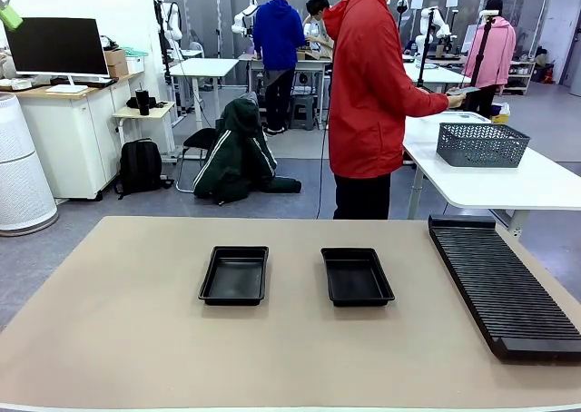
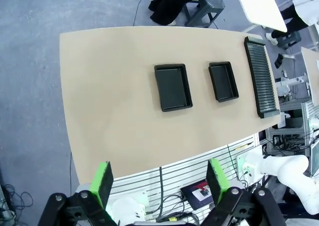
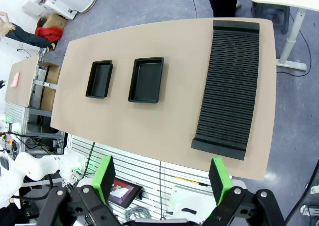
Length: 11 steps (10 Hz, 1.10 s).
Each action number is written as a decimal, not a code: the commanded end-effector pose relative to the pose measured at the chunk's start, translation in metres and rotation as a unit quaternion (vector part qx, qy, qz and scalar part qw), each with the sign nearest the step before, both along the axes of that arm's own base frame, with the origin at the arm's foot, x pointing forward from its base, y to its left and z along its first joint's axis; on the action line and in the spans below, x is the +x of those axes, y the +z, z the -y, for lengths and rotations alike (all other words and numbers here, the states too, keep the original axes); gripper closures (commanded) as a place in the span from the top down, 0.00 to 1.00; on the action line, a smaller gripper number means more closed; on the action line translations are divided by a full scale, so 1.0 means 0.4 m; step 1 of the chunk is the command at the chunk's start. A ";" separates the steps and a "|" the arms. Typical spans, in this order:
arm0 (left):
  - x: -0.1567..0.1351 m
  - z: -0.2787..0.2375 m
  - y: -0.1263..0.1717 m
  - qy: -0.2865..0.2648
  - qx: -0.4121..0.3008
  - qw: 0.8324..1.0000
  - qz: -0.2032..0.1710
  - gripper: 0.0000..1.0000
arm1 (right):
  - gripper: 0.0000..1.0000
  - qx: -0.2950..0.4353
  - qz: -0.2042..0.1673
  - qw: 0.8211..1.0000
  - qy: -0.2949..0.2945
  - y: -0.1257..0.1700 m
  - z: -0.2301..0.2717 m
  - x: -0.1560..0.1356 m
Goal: Inspect and transfer BCBs to ESD trays.
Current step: Pick up the Blank PCB from the PCB Rack and place it in the left ESD tray.
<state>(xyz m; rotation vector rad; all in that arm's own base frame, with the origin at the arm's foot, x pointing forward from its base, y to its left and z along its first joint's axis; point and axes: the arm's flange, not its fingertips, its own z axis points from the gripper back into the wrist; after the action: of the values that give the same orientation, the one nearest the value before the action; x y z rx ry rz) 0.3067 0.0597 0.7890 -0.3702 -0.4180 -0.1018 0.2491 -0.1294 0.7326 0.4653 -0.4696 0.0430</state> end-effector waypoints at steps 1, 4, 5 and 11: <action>-0.012 -0.017 -0.008 0.016 -0.027 1.000 -0.003 1.00 | 1.00 0.002 0.000 1.000 0.001 -0.003 0.001 -0.001; -0.005 -0.027 -0.023 0.054 -0.037 0.998 -0.017 1.00 | 1.00 0.002 0.000 1.000 0.001 -0.003 0.001 -0.001; -0.001 -0.032 -0.027 0.046 -0.037 0.998 -0.024 1.00 | 1.00 0.002 0.000 1.000 0.001 -0.003 0.001 -0.001; -0.003 -0.036 -0.015 0.042 -0.018 0.999 -0.019 1.00 | 1.00 0.002 0.000 1.000 0.001 -0.003 0.001 -0.001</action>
<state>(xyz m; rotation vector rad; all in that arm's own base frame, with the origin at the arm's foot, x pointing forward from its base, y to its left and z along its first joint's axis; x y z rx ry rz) 0.3072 0.0735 0.7829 -0.3881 -0.3951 -0.0065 0.2491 -0.1294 0.7326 0.4653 -0.4696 0.0428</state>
